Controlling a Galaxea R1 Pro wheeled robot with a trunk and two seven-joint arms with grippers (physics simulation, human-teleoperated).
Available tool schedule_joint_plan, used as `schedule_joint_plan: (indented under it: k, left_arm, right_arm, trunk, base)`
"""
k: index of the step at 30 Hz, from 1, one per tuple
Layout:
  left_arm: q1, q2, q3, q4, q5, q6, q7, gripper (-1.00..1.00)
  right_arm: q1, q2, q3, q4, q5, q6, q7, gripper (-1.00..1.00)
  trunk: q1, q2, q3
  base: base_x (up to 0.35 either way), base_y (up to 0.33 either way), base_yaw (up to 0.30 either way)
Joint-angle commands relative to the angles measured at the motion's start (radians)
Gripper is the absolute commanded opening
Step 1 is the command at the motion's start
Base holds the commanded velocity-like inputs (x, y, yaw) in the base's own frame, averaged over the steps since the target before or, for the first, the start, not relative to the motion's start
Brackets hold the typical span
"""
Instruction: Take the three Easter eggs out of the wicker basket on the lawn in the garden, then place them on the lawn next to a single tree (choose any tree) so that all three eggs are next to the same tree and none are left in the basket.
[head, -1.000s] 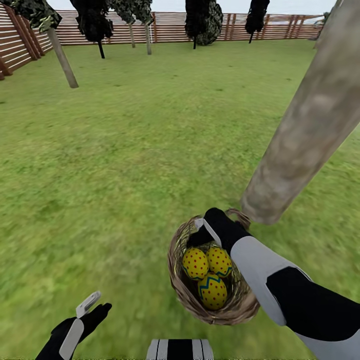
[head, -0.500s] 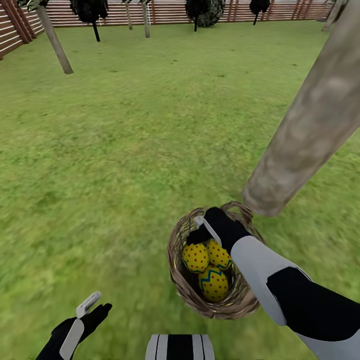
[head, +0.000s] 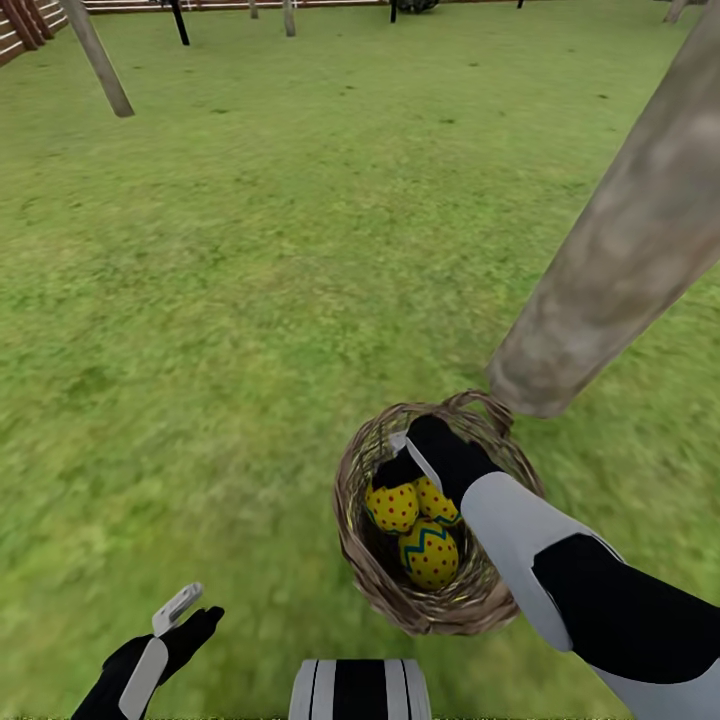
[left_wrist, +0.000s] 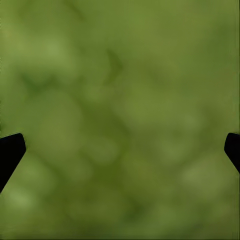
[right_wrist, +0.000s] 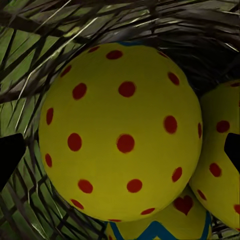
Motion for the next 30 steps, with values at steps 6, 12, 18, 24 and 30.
schedule_joint_plan:
  k: [6,12,18,24,30]
  left_arm:
    - [0.0,0.0,0.0,-0.002,0.011,0.006,0.007,1.0]
    - [0.0,-0.001,0.0,-0.002,0.011,0.005,0.007,1.0]
    - [0.0,-0.001,0.0,-0.002,0.011,0.006,0.007,1.0]
    - [0.0,0.0,0.0,-0.002,0.011,0.007,0.007,1.0]
    - [0.0,0.0,0.002,-0.002,0.012,0.005,0.007,1.0]
  right_arm:
    - [-0.001,0.0,0.002,0.0,0.001,0.004,0.003,1.0]
    - [-0.001,-0.001,0.002,0.001,0.001,0.003,0.004,1.0]
    - [-0.001,-0.001,0.002,0.011,-0.002,0.004,0.007,1.0]
    - [-0.001,-0.003,0.002,0.01,-0.004,0.005,0.013,-1.0]
    - [0.0,-0.003,-0.001,0.009,-0.009,0.005,0.012,-1.0]
  trunk:
    - [0.002,-0.002,-0.024]
    - [0.005,-0.003,-0.047]
    - [0.008,-0.005,-0.07]
    - [0.008,-0.005,-0.07]
    - [0.008,-0.005,-0.07]
  base:
    - [0.0,0.0,0.0]
    - [0.0,0.0,0.0]
    - [0.0,0.0,0.0]
    - [0.0,0.0,0.0]
    - [0.0,0.0,0.0]
